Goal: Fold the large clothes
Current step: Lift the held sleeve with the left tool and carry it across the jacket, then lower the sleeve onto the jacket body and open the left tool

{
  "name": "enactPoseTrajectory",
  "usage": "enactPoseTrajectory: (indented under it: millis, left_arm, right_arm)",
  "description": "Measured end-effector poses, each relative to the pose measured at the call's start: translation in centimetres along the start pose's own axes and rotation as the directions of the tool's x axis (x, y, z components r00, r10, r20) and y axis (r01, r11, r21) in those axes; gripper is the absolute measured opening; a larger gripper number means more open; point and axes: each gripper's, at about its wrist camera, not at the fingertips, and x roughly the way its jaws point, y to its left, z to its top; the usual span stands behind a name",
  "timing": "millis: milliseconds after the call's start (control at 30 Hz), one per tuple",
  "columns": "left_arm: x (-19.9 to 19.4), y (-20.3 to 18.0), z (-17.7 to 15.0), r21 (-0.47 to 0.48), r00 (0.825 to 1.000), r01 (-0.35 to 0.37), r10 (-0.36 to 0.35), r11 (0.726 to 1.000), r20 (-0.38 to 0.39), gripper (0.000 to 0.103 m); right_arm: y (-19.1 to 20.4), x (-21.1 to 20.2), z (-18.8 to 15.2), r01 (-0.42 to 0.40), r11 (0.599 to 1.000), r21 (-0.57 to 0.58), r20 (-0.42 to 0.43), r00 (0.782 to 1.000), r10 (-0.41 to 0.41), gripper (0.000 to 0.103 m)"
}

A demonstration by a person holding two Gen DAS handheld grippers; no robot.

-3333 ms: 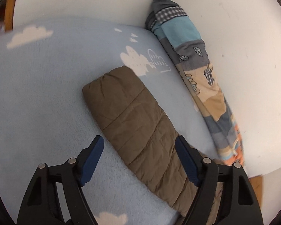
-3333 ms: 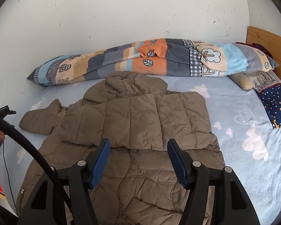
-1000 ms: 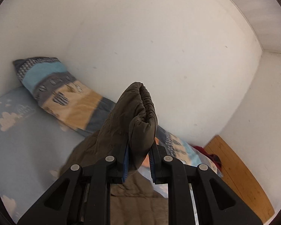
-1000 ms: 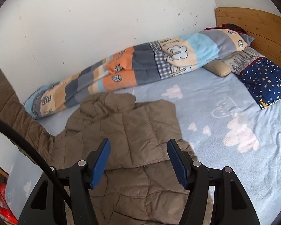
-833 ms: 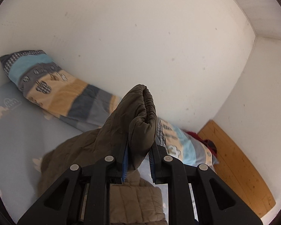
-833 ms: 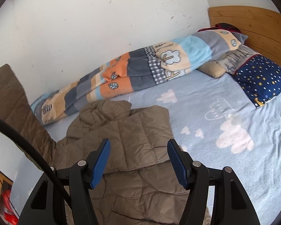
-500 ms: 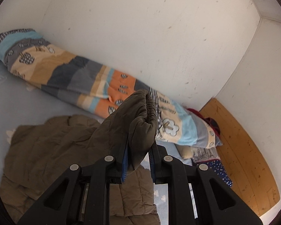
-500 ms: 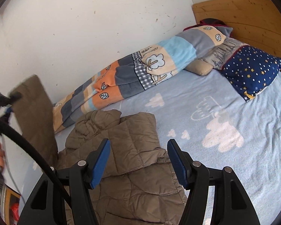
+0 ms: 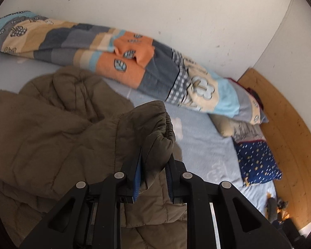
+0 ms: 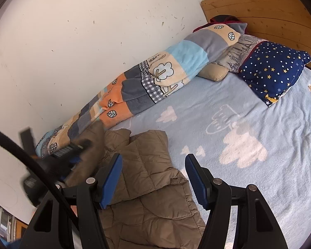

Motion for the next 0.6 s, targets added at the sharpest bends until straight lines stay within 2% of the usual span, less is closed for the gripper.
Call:
enactPoseTrajectory:
  millis: [167,300,367,433,600]
  left_arm:
    - [2.6,-0.2,-2.6,0.041,0.999,-0.024,0.026,0.999,-0.037,0.02]
    - [4.1,0.0,-3.7,0.056,0.996,-0.027,0.032,0.998,-0.08,0.027]
    - [4.6,-0.1,-4.1,0.061,0.994,-0.007,0.014,0.998,-0.11,0.039]
    - [4.8,-0.1,-4.4,0.047,0.989,0.035,-0.028,0.998,-0.143,0.058]
    - [2.8,-1.2,-4.7,0.076,0.981,0.128,-0.115,0.989,-0.158,0.061]
  right_arm:
    - [0.2,-0.3,0.0,-0.002,1.0,-0.004,0.008,1.0,0.002,0.068]
    - [0.3,-0.1,-0.1,-0.003,1.0,-0.006,-0.001,1.0,0.003,0.068]
    - [0.3,0.1,-0.1,-0.003,1.0,-0.007,-0.004,1.0,0.003,0.068]
    - [0.3,0.2,-0.1,-0.001,1.0,-0.007,-0.004,1.0,0.001,0.068]
    - [0.3,0.3,-0.2,0.003,1.0,-0.007,-0.005,1.0,-0.003,0.068]
